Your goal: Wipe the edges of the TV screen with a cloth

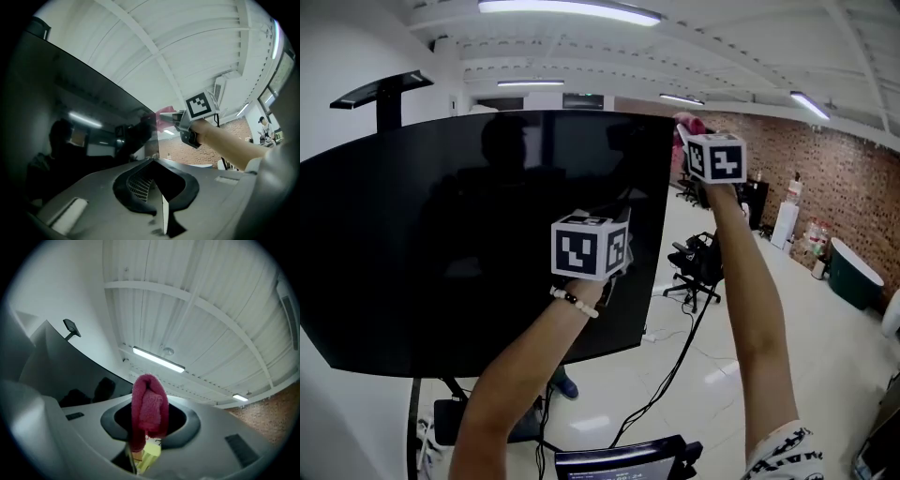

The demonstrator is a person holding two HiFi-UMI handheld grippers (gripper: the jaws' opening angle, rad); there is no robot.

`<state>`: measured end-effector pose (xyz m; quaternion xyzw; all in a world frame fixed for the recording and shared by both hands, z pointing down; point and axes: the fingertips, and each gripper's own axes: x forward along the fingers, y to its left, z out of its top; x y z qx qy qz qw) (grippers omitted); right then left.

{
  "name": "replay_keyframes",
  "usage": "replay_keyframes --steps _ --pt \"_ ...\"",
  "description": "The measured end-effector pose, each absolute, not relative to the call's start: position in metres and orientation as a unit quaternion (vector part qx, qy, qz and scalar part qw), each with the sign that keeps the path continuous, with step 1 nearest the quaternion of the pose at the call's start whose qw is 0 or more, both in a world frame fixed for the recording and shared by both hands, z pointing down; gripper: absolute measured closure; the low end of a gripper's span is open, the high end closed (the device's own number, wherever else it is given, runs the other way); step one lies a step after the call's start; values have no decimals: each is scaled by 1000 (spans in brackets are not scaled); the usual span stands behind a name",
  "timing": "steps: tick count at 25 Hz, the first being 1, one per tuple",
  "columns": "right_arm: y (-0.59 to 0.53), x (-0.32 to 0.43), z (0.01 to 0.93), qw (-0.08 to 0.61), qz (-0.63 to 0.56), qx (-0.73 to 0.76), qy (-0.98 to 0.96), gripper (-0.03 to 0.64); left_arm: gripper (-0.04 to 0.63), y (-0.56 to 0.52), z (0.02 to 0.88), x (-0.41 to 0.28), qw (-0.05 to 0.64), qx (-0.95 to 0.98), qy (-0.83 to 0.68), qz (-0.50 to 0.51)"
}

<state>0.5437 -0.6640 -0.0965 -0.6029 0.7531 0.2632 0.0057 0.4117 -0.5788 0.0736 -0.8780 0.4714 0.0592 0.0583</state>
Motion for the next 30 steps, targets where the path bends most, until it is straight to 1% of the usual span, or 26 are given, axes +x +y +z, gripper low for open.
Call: replay_keyframes --steps 2,5,8,10,15,17,20,23,26,30 --pt "-637 547 -88 28 281 -610 740 500 609 -557 79 398 71 -878 469 61" --pt "-586 526 -46 71 280 -587 756 500 609 -519 111 360 76 -876 473 59" --pt "-531 489 13 117 263 -541 790 500 609 -485 158 316 77 -868 487 54" --pt "-502 456 55 125 253 -519 807 500 609 -467 191 282 64 -863 498 54" --pt "-439 388 168 108 178 -479 853 500 609 -412 281 221 -31 -858 509 57" --pt "-414 361 207 97 145 -469 866 500 609 -387 307 194 -56 -854 513 62" --pt "-379 311 262 88 81 -445 887 500 609 -351 338 145 -69 -839 536 60" --pt "-355 260 310 89 8 -420 903 500 609 -325 370 105 -68 -825 560 31" --pt "-334 220 354 58 -28 -415 908 500 609 -304 410 86 -94 -820 564 6" --pt "-312 184 399 12 -46 -397 916 502 607 -290 451 72 -135 -809 572 -1"
